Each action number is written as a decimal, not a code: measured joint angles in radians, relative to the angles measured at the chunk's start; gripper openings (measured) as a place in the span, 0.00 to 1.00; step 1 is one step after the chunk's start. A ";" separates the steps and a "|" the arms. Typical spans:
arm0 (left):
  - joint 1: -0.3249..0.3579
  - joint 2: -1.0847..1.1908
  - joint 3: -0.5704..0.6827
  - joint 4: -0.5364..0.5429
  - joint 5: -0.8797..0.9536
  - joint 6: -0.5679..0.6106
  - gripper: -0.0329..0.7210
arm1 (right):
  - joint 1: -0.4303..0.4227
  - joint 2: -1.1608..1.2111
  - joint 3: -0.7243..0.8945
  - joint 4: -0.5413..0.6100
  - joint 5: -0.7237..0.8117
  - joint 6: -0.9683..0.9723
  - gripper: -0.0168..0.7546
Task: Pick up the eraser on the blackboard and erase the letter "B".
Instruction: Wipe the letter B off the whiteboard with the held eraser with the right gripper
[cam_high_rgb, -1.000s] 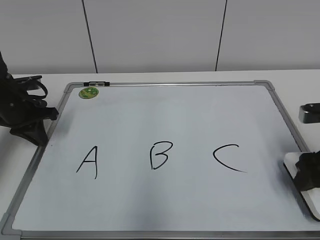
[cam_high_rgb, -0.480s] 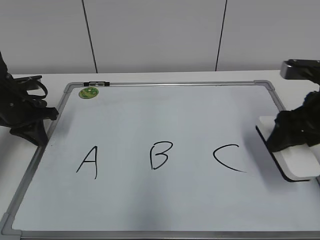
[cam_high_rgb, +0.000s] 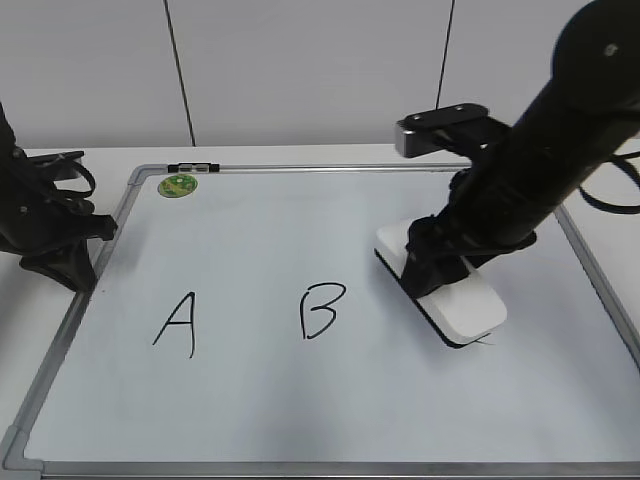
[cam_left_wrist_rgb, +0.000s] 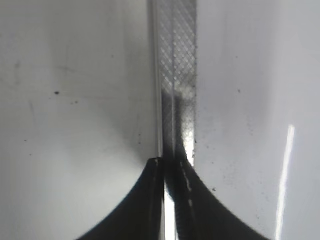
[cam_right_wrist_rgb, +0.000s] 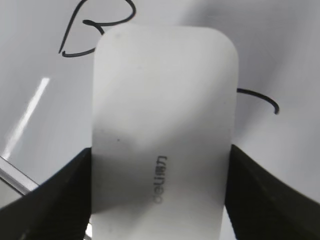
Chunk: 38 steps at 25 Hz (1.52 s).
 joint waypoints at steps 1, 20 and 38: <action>0.000 0.000 0.000 0.000 0.000 0.000 0.09 | 0.019 0.027 -0.020 -0.009 0.000 0.000 0.72; 0.000 0.000 -0.002 0.001 0.004 0.000 0.09 | 0.113 0.466 -0.439 -0.129 0.031 -0.002 0.72; 0.000 0.000 -0.002 0.001 0.004 0.000 0.09 | 0.207 0.510 -0.514 -0.253 0.097 -0.003 0.72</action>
